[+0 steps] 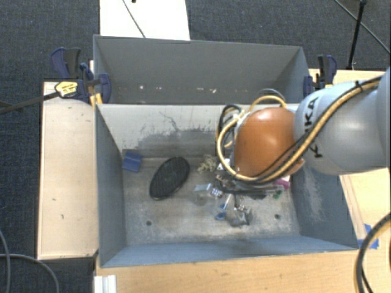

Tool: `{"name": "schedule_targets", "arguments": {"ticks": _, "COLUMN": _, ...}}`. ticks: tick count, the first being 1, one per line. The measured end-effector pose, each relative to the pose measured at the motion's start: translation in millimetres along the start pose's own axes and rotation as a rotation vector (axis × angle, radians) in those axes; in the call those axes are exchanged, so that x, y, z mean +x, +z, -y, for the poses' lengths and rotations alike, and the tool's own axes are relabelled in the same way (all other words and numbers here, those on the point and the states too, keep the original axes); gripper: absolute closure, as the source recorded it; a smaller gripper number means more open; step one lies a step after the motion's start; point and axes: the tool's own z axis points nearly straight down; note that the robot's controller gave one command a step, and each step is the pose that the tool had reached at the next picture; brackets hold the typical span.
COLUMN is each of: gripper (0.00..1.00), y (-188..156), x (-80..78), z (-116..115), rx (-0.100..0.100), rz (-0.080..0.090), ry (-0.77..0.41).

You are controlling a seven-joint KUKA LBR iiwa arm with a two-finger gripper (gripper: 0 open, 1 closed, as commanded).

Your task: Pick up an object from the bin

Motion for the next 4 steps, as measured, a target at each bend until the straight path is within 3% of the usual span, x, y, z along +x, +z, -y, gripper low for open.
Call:
{"name": "schedule_targets", "arguments": {"ticks": 1, "gripper": 0.0, "y": -0.3, "x": -0.6, "z": -0.2, "rx": 0.0, "rz": -0.001, "ry": 0.008}}
{"name": "schedule_targets", "arguments": {"ticks": 2, "gripper": 1.0, "y": -0.2, "x": -0.5, "z": -0.4, "rx": -0.001, "rz": -0.002, "ry": 0.011}}
{"name": "schedule_targets", "arguments": {"ticks": 3, "gripper": 1.0, "y": -79.3, "x": -2.4, "z": 1.2, "rx": 0.009, "rz": 0.006, "ry": 0.019}}
{"name": "schedule_targets", "arguments": {"ticks": 4, "gripper": 1.0, "y": -106.1, "x": -3.5, "z": 2.1, "rx": 0.006, "rz": 0.004, "ry": 0.03}}
